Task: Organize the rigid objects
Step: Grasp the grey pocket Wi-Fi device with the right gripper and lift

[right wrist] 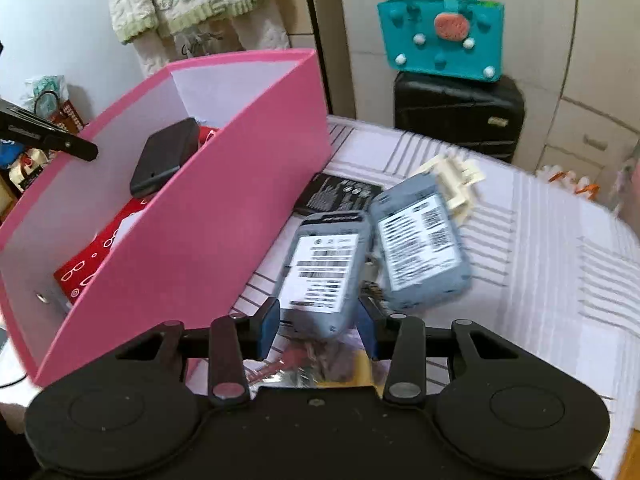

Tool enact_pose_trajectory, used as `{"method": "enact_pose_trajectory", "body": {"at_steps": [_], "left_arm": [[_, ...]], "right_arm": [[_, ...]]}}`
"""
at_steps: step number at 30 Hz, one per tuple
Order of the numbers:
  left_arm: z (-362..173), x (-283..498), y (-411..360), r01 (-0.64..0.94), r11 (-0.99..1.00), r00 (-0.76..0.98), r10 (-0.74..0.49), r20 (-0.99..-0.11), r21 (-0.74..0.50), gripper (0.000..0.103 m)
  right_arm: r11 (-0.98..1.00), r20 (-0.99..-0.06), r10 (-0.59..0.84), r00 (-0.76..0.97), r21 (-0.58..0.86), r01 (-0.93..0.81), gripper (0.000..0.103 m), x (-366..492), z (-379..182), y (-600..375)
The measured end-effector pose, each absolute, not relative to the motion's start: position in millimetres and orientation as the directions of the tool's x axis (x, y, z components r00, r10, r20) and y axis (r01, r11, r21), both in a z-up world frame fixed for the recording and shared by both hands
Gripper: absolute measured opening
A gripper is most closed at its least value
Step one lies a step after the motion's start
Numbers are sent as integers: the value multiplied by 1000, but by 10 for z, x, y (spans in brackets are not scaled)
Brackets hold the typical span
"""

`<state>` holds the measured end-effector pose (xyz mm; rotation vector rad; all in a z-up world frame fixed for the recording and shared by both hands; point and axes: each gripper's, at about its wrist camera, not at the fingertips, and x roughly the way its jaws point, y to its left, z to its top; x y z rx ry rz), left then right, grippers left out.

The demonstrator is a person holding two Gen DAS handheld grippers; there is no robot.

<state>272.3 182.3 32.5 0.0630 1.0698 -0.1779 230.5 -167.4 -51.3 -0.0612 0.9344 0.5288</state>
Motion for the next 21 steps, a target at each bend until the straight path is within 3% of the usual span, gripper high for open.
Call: {"method": "enact_pose_trajectory", "body": {"at_steps": [4, 9, 12, 17, 21], "left_arm": [[322, 2724, 1822, 186, 982, 464, -114, -878, -29, 8], [321, 2725, 1759, 208, 978, 469, -96, -878, 4, 8], [323, 2747, 1791, 208, 978, 462, -111, -880, -14, 8], [315, 2701, 1754, 228, 974, 477, -99, -873, 14, 8], [315, 2708, 1741, 227, 974, 475, -99, -874, 13, 8]], "right_arm": [[882, -765, 389, 514, 148, -448, 58, 2363, -567, -1594], [875, -771, 394, 501, 147, -462, 58, 2398, -613, -1540], [875, -769, 366, 524, 92, -475, 43, 2384, -628, -1515], [880, -760, 413, 501, 194, -433, 8, 2429, -461, -1739], [903, -772, 362, 523, 151, -403, 7, 2401, -464, -1817]]}}
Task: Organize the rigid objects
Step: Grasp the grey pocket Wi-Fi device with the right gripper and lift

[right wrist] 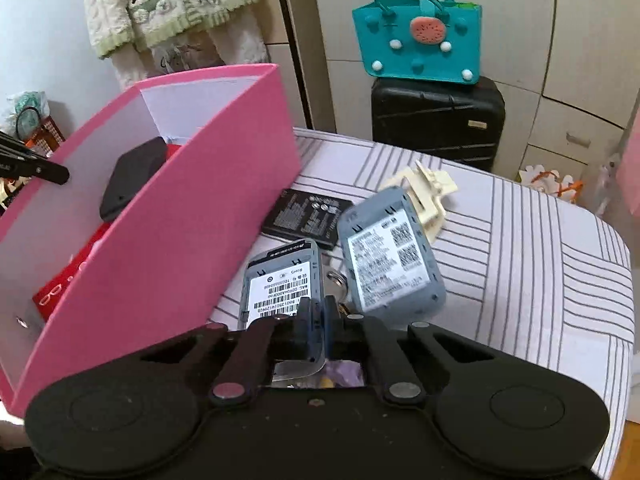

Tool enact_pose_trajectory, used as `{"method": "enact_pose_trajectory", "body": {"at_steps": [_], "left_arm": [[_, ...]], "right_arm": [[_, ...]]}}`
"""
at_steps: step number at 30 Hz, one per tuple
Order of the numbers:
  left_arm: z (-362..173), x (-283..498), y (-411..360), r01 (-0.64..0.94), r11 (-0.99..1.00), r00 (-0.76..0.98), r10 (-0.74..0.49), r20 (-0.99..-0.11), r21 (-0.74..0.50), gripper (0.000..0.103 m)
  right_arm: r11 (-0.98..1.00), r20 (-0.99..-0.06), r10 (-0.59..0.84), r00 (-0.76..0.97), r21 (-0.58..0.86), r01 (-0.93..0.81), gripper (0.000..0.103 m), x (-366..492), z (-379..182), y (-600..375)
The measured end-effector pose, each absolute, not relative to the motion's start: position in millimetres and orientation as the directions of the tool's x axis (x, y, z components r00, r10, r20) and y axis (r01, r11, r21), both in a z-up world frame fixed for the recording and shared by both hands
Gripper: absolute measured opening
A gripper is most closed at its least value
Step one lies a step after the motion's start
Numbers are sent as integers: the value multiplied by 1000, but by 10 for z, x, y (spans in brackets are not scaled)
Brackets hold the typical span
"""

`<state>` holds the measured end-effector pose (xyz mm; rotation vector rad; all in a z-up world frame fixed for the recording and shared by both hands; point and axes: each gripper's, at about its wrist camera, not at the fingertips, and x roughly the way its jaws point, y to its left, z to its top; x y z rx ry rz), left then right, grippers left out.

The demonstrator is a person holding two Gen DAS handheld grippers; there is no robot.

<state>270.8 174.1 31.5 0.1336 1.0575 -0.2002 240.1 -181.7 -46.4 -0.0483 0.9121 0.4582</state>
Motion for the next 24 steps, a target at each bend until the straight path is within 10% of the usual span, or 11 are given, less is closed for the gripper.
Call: {"method": "enact_pose_trajectory", "body": {"at_steps": [10, 14, 24], "left_arm": [[292, 2729, 1735, 223, 975, 469, -94, -878, 15, 9], [290, 2711, 1735, 234, 972, 479, -89, -873, 29, 8], [344, 2650, 1708, 248, 968, 472, -86, -877, 39, 8]], "right_arm": [[918, -743, 253, 620, -18, -396, 11, 2274, -318, -1789], [935, -721, 171, 672, -96, -341, 38, 2312, -328, -1713], [875, -762, 349, 545, 56, -481, 64, 2338, -459, -1481]]}}
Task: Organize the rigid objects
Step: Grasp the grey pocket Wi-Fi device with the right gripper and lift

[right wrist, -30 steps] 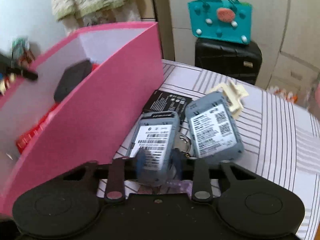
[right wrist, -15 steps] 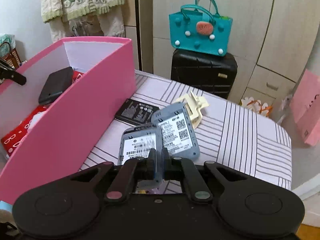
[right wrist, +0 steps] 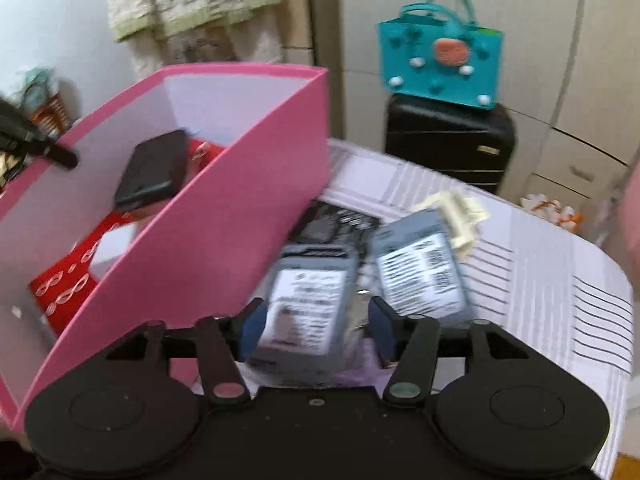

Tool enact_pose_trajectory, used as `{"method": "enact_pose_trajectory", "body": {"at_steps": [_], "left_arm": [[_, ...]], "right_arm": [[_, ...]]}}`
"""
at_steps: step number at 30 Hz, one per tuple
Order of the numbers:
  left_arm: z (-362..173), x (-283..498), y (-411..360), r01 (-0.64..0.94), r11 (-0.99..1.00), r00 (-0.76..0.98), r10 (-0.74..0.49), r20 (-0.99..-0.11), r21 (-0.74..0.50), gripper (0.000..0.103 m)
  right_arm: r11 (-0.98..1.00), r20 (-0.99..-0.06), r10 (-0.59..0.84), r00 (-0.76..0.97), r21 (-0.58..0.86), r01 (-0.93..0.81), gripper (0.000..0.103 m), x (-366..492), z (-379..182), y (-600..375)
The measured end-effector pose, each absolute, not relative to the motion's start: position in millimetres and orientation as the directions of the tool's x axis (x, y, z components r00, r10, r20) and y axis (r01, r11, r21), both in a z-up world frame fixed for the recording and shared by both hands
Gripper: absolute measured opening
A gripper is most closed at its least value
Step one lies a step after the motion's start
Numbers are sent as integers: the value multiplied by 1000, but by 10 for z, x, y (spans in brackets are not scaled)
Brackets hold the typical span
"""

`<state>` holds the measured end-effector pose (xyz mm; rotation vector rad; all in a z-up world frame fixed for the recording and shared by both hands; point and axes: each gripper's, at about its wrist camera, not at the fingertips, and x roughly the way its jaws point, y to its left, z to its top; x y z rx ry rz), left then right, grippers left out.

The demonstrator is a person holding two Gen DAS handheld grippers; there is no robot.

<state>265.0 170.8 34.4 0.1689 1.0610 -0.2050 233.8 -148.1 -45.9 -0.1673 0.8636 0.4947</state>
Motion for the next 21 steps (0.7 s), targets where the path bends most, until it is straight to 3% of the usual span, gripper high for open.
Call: {"method": "enact_pose_trajectory", "body": {"at_steps": [9, 12, 19, 21], "left_arm": [[351, 2635, 1740, 250, 968, 466, -96, -880, 27, 9], [348, 2655, 1760, 245, 970, 458, -108, -882, 8, 9], [346, 2645, 1767, 248, 969, 459, -115, -881, 3, 9], [346, 2644, 1764, 248, 969, 460, -112, -881, 6, 9]], "right_arm": [[812, -765, 287, 577, -124, -570, 76, 2298, -632, -1257], [815, -771, 261, 581, -146, -561, 59, 2324, -594, -1297], [797, -789, 252, 560, -160, -583, 59, 2259, -540, -1418], [787, -786, 253, 564, -172, -592, 64, 2284, -537, -1392]]}}
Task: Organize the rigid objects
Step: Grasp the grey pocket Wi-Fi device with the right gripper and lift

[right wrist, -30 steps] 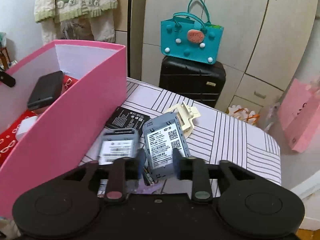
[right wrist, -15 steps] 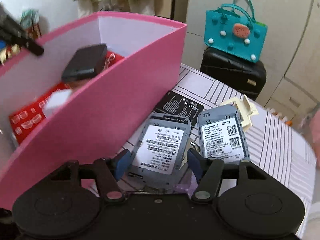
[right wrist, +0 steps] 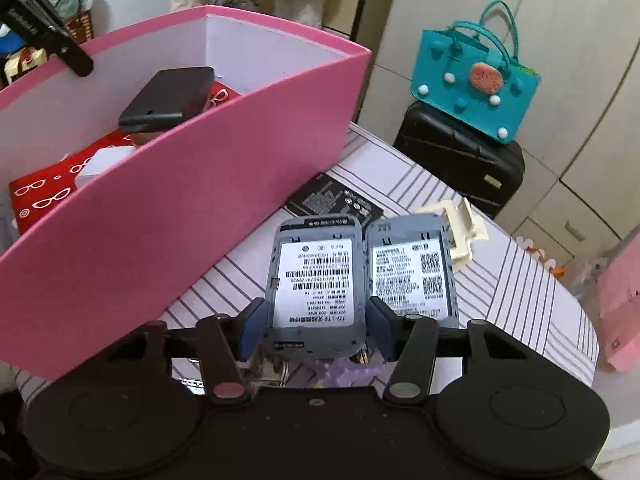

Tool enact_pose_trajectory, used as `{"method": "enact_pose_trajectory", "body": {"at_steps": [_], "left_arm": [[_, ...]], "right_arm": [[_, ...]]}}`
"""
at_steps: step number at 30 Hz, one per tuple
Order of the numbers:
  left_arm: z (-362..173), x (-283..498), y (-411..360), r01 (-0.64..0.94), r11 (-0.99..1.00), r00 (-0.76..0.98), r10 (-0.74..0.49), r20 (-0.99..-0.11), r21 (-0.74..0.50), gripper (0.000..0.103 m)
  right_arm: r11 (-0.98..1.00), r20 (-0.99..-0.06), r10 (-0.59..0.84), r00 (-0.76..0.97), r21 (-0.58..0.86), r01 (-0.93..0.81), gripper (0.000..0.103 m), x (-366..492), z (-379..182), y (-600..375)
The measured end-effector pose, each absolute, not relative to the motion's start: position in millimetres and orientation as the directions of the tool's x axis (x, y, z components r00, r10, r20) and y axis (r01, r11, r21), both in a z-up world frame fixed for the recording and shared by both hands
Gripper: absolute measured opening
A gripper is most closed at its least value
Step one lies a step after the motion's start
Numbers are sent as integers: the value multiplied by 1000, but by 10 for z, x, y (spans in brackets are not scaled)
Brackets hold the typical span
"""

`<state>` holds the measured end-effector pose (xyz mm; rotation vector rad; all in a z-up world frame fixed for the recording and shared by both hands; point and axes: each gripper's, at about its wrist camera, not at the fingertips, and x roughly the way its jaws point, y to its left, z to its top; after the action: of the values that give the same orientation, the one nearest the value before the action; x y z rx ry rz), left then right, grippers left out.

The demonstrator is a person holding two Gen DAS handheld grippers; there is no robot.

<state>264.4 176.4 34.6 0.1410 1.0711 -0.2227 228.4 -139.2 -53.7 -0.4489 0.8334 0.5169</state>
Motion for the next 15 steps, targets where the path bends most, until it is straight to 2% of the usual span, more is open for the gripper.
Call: {"method": "enact_pose_trajectory", "body": {"at_steps": [1, 2, 8, 13, 15], "left_arm": [[346, 2644, 1766, 248, 969, 460, -111, -881, 8, 9], [345, 2646, 1769, 248, 969, 459, -111, -881, 7, 9], [348, 2650, 1772, 246, 969, 458, -111, -882, 6, 9], [345, 2650, 1776, 243, 970, 458, -111, -882, 4, 9], [345, 2649, 1773, 243, 970, 460, -109, -881, 7, 9]], "right_arm": [[789, -780, 249, 575, -181, -587, 69, 2291, -527, -1374], [791, -772, 249, 585, -186, -583, 70, 2298, -516, -1352], [781, -767, 308, 563, -135, -610, 70, 2432, -547, -1232], [768, -782, 299, 547, -144, -625, 70, 2418, -669, -1189], [776, -777, 304, 551, -133, -616, 65, 2405, -670, -1239]]}}
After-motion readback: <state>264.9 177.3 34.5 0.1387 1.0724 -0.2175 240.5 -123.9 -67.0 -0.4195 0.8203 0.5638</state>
